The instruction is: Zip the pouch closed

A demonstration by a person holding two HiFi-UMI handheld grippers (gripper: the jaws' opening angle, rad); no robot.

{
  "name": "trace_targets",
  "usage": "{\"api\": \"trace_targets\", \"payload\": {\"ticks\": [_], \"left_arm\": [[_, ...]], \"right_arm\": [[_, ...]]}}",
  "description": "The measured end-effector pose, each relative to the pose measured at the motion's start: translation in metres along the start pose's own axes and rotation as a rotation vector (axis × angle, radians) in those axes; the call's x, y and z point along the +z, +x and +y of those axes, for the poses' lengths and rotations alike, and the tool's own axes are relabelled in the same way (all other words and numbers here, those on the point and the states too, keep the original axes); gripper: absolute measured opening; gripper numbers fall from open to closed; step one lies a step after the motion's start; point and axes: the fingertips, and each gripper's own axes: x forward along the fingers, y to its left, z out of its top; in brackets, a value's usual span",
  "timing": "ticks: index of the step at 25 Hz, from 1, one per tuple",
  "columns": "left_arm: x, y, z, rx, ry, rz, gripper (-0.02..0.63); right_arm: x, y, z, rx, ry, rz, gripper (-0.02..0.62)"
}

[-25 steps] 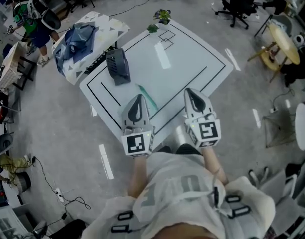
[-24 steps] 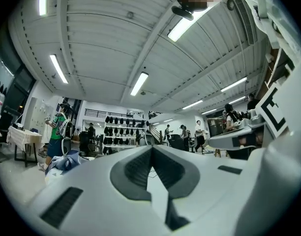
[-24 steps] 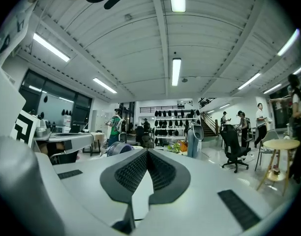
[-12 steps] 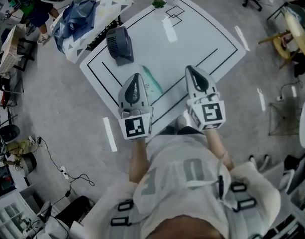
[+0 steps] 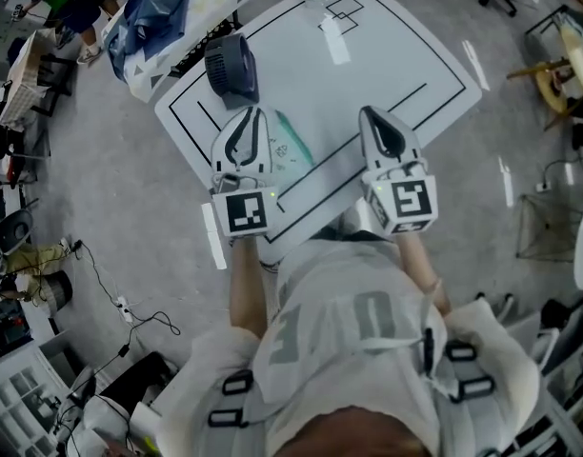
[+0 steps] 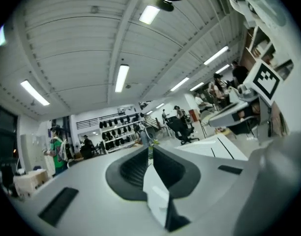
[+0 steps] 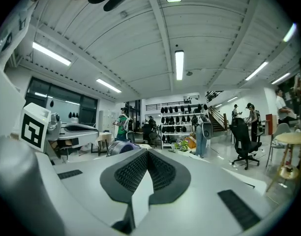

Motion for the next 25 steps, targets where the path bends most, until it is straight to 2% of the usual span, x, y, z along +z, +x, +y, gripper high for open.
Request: {"api": "trace_targets", "payload": {"ticks": [1,3,5,8,11,14,16,20,22,25], "left_arm": [[-0.001,0.006,-0.003,-0.047,0.074,0.017,0.016],[-0.006,0.017,-0.011,-0.149,0.226,0.049,0.083],[-0.016,0.026,-0.018,-0.248,0.385,0.09,0.11],[-0.041,0.037,-0.022,-0.375,0.605,0.188,0.16],[-0.069,0.048,-0.019,-0.469,0.788,0.285,0.178],[-0.1,0.058,-0.018,-0.548,0.956,0.36,0.178],[-0.12,0.061,-0.023,-0.608,1.038,0.395,0.178],[-0.162,0.067,-0.03,-0.712,1.144,0.465,0.178],[-0.173,0.072,-0.033,-0.736,1.171,0.488,0.178],[-0.181,0.076,-0.041,-0.768,1.168,0.52,0.178]], "right_arm": [[-0.002,0.001,0.0,0.005,-0.001,0.001,0.008],[-0.007,0.003,0.003,0.018,0.005,0.007,0.008],[-0.011,0.005,0.007,0.034,0.013,0.026,0.008],[-0.014,0.01,0.009,0.051,-0.003,0.031,0.008],[-0.01,0.016,0.013,0.067,0.015,0.004,0.008],[-0.015,0.018,0.015,0.074,0.025,0.023,0.008],[-0.018,0.019,0.016,0.08,0.023,0.034,0.008],[-0.021,0.023,0.017,0.089,0.031,0.043,0.008],[-0.022,0.023,0.016,0.092,0.036,0.046,0.008],[-0.025,0.019,0.014,0.091,0.028,0.075,0.008]]}}
